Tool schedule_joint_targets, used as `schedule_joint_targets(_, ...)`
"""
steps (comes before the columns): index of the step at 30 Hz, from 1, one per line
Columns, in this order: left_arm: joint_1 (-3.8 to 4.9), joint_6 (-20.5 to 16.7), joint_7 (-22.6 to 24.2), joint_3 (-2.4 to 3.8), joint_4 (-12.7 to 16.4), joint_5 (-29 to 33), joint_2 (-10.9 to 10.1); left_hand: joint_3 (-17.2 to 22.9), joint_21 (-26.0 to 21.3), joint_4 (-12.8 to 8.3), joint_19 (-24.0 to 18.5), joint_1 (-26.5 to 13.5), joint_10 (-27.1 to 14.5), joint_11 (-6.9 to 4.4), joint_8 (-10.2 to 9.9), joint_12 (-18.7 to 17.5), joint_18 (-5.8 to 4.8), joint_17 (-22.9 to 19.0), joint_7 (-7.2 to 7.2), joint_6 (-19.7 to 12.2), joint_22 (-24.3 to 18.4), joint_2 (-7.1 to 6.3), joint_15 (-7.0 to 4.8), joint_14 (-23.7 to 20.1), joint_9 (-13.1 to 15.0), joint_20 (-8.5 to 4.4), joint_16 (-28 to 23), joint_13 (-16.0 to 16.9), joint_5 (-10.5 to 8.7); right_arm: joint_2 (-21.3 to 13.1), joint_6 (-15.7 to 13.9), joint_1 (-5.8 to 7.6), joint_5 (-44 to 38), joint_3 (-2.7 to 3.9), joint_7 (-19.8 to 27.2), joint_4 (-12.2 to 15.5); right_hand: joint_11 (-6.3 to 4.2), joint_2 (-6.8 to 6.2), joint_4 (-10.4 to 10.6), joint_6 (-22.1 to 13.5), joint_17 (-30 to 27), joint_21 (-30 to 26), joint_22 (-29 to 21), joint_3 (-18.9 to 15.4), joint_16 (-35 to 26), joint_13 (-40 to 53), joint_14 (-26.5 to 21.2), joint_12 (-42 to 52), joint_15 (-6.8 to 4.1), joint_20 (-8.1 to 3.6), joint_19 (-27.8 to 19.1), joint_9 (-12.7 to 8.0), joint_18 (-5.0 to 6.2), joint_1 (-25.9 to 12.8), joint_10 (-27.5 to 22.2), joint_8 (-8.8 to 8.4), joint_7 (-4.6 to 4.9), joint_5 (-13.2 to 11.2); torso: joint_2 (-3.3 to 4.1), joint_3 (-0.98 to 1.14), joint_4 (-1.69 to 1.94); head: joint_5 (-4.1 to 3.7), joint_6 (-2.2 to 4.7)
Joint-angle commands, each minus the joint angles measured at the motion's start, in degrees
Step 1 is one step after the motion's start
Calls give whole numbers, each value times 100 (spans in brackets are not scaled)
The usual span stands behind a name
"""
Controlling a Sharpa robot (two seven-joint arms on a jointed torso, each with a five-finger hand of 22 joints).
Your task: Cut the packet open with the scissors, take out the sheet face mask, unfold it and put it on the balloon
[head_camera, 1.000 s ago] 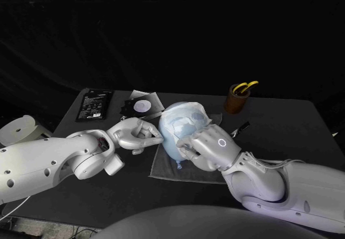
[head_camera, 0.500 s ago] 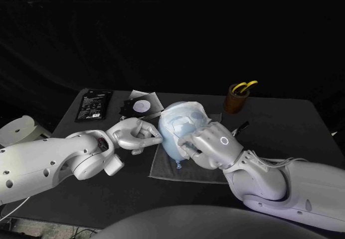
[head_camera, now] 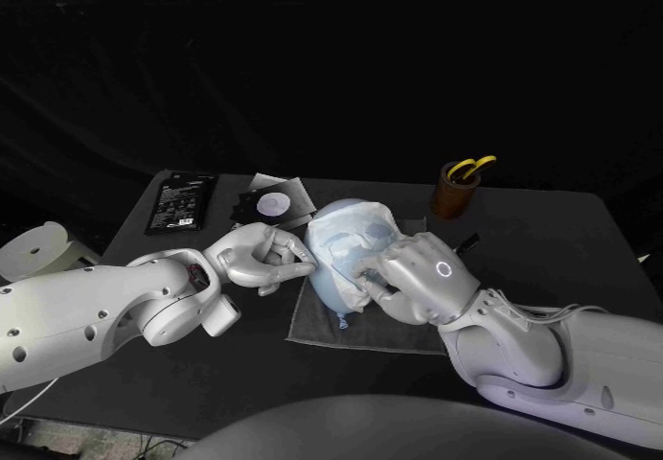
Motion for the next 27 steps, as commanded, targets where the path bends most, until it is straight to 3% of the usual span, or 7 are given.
schedule_joint_targets(1, -5, -50, 344, 3, 24, -231, 17, 13, -19, -38, -34, 81, -40, -13, -48, -31, 22, 71, 34, -21, 5, 6, 14, 75, 5, -10, -20, -1, 14, -36, -205, 4, 64, 11, 42, 36, -42, 1, -13, -45, 1510, 37, 1507, 44, 24, 1509, 607, 19, -47, -49, 599, 15, -34, -62, 588, 24, -8, -17, 8, 5, -6, -1, 1)
schedule_joint_targets(4, -5, -69, 355, 3, 19, -256, 22, 24, -22, -53, -37, 100, -35, -13, -58, -34, 23, 70, 34, -24, 2, 14, 16, 74, 5, -9, -22, 10, 13, -79, -358, 9, 311, 15, 289, 58, -40, -58, -32, -87, 1510, 37, 1507, 72, 24, 1509, 607, 19, -49, -55, 599, 37, -34, -88, 588, 52, -3, -17, 0, 4, -6, -6, 1)
schedule_joint_targets(8, -5, -120, 355, 4, -3, -260, 42, 58, -1, -85, -15, 138, 11, -8, -88, -22, 15, 111, 43, -33, 46, 43, 18, 88, 4, -7, -15, 80, 14, -150, -518, 19, 786, 16, 779, 104, -46, -272, 31, -173, 1510, 37, 1507, 40, 24, 1509, 607, 19, -67, -61, 599, 36, -34, -223, 588, 43, -15, -19, -5, 2, -4, -15, 1)
schedule_joint_targets(10, -5, -134, 357, 4, -7, -276, 48, 75, 7, -110, -6, 164, 66, -10, -92, 7, 13, 126, 38, -12, 60, 55, 18, 94, 9, -6, -12, 160, 13, -185, -552, 22, 958, 16, 950, 137, 7, -430, 169, -364, 1510, 37, 1507, -111, 24, 1509, 607, 19, -46, -58, 599, -22, -34, -387, 588, -83, 65, -22, -6, 1, -6, -22, 1)
schedule_joint_targets(14, -5, -221, 357, 4, -29, -379, 58, 73, 9, -138, -3, 170, 80, -14, -87, 8, 13, 139, 32, 33, 63, 36, 15, 100, 21, -7, -10, 177, 12, -247, -576, 23, 1166, 10, 1142, 203, 82, -578, 376, -523, 1510, 37, 1507, -393, 24, 1509, 607, 19, 14, -20, 599, -77, -34, -519, 588, -199, 156, -18, -9, -3, -5, -24, 1)
schedule_joint_targets(21, -5, -404, 312, 4, -171, -477, 166, 78, 30, -151, 21, 145, 88, 10, -191, -12, 5, 175, 71, -50, 98, 12, 29, 115, 1, -1, -4, 193, 13, -253, -381, -20, 1235, -32, 1189, 228, 161, -584, 723, -620, 1510, 37, 1507, -1064, 24, 1509, 607, 19, 101, 72, 599, -165, -34, -159, 588, -360, 239, -21, -1, 0, -1, -18, 1)
schedule_joint_targets(27, -5, -440, 226, 7, -306, -495, 329, 120, 37, -166, 27, 127, 102, 61, -403, -25, 2, 183, 131, -209, 106, 11, 71, 117, -56, 31, -7, 237, 13, -206, -262, -65, 1082, -47, 923, 231, 183, -571, 855, -634, 1510, 37, 1507, -1246, 24, 1509, 607, 19, 116, 96, 599, -195, -34, -26, 588, -415, 260, -18, 18, 1, -13, -24, 1)
